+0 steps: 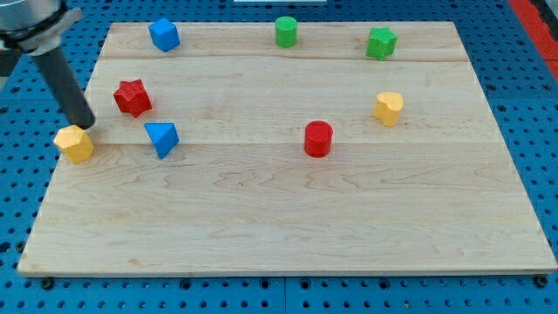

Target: Push the yellow hexagon to the bottom center of the board

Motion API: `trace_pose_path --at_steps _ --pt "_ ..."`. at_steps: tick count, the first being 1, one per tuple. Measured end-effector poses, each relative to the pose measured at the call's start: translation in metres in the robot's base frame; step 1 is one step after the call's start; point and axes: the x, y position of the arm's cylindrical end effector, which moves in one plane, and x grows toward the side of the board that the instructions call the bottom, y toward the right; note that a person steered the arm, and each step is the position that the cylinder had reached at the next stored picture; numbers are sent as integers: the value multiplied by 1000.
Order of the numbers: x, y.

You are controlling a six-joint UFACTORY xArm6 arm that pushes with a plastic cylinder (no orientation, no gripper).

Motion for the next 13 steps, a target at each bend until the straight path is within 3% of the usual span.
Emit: trace_pose_path --at_steps 1,2,3,4,5,6,8,9,10,11,13 --pt "12 -17" --pt "44 52" --pt "45 171" --pt "55 184" --pt "43 138" --pt "58 97" --pt "100 161" --pt "124 127" --pt "141 133" --pt "128 221" --pt "104 251"
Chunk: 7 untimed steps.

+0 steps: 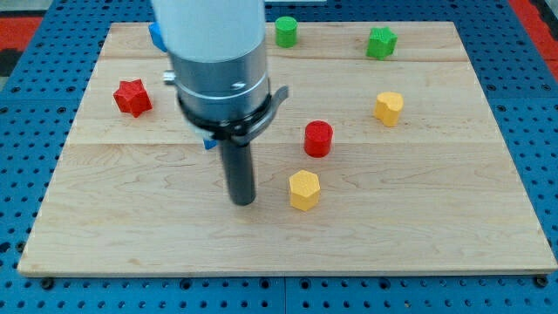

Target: Push the yellow hexagon to the bottom center of the board

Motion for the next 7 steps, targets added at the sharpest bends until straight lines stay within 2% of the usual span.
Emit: trace_pose_path --at_steps 1,3,4,5,6,7 --pt "-32 15" --pt "-6 98" --pt "14 118" --pt "40 78" --pt "43 52" --pt "3 71"
